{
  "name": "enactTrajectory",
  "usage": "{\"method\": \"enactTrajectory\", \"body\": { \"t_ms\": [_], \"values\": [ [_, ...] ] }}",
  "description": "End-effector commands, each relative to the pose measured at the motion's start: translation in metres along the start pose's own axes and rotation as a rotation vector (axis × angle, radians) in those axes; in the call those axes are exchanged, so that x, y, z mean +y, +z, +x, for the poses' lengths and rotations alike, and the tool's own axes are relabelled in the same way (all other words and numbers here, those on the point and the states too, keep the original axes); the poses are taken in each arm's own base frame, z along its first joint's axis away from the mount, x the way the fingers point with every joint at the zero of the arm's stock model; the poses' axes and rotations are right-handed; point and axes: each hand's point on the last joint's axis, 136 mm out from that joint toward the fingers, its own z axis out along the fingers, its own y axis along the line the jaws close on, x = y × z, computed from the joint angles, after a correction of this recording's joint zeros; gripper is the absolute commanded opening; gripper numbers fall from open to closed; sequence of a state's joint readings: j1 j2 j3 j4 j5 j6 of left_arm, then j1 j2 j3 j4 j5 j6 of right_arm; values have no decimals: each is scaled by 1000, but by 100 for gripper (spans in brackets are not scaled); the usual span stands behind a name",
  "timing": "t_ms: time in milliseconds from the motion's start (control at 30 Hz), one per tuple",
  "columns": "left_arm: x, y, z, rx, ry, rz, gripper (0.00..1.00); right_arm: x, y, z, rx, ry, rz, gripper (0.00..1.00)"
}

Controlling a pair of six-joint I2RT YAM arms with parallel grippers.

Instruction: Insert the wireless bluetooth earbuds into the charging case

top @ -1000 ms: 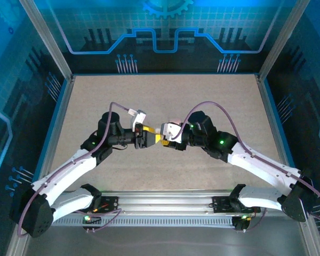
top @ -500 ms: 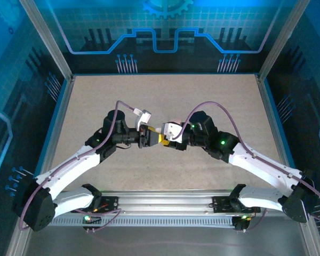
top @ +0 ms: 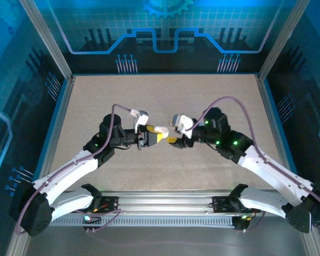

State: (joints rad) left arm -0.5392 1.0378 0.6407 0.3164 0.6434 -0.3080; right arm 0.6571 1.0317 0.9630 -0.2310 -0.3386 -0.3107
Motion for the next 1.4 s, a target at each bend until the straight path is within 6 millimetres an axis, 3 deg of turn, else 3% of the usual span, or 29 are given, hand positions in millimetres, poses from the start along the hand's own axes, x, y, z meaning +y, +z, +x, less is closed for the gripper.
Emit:
{"method": "enactTrajectory", "body": {
  "t_ms": [0,133,267,600,833,1167,1367],
  "values": [
    [-20,-6,-28,-166,293,35,18,-6,-24,-31,-100,325,-109,67],
    [-26,-1,-37,-220,400,32,18,-9,-28,-44,-94,530,-219,67],
    [-32,4,-44,-277,445,36,19,-1,-20,-49,-46,598,-337,67],
    [-38,6,-48,-299,450,53,20,7,-11,-43,-7,580,-390,67],
    [-46,7,-46,-282,444,96,20,-8,-1,-32,27,586,-296,66],
    [-52,6,-40,-248,446,126,20,-32,0,-46,-22,610,-228,66],
    [-53,6,-42,-252,450,128,22,-41,4,-45,-9,629,-194,66]
  ]
}}
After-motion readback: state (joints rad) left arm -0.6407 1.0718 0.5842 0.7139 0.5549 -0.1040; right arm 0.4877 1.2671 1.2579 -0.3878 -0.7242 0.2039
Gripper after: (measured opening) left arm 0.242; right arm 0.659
